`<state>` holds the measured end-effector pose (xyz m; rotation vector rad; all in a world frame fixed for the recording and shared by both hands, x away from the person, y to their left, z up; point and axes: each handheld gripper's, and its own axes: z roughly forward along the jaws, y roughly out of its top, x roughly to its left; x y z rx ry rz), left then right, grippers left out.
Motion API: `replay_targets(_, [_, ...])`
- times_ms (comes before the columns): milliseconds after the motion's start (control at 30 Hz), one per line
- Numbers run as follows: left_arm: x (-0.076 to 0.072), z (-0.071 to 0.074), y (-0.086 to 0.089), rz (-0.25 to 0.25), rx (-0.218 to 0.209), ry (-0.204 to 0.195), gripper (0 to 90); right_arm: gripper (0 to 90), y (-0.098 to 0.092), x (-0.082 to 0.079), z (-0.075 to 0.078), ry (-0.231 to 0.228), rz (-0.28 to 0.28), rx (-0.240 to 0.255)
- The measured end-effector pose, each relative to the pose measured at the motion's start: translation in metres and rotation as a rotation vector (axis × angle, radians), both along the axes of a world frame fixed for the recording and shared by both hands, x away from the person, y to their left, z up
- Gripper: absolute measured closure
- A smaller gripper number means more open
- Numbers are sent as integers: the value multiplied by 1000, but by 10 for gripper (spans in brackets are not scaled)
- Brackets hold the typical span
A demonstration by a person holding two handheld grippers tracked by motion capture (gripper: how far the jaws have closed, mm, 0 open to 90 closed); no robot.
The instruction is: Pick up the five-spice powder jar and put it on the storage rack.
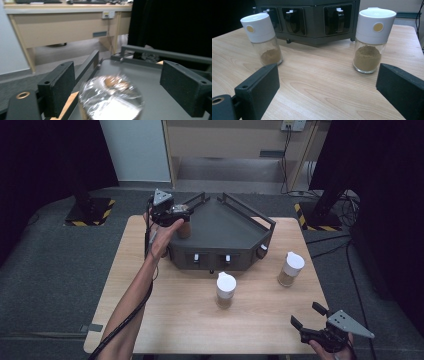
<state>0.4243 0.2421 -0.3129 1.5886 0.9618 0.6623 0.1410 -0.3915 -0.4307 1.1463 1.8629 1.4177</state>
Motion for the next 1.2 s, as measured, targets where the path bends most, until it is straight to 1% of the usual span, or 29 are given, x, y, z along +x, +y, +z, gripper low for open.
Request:
replay_targets(67, [-5,6,2,-13,2,-11,95,48,0,0,0,3,1,-2])
replay_targets(167, [-12,15,8,-45,-15,-18,77,48,0,1,0,3,4,-2])
replay_targets(233, [-15,21,13,-80,-21,-21,65,47,0,1,0,2,3,-2])
replay_targets(333, [-22,30,18,-109,-6,-14,42,47,0,1,0,1,4,-3])
replay_targets(400, [-29,35,20,-128,-6,-18,40,48,1,1,0,1,5,-3])
replay_targets(567, [-44,44,24,-169,15,-25,26,47,1,0,1,0,4,-6])
replay_targets(633, [-50,45,26,-179,26,-28,25,48,1,0,1,1,5,-7])
replay_targets(833, [-71,40,35,-191,32,-38,23,47,2,0,1,1,10,-14])
replay_targets(933, [-81,39,39,-197,49,-35,22,47,2,0,1,-3,10,-14])
replay_targets(1000, [-87,35,44,-211,40,-39,22,47,2,0,1,-5,8,-12])
replay_targets(1067, [-94,32,48,-223,39,-41,22,47,2,0,1,-4,6,-11])
replay_targets(1100, [-94,32,48,-223,39,-41,22,47,2,0,1,-4,6,-11])
replay_targets(1200, [-104,28,53,-244,30,-46,21,46,2,0,1,-7,5,-11])
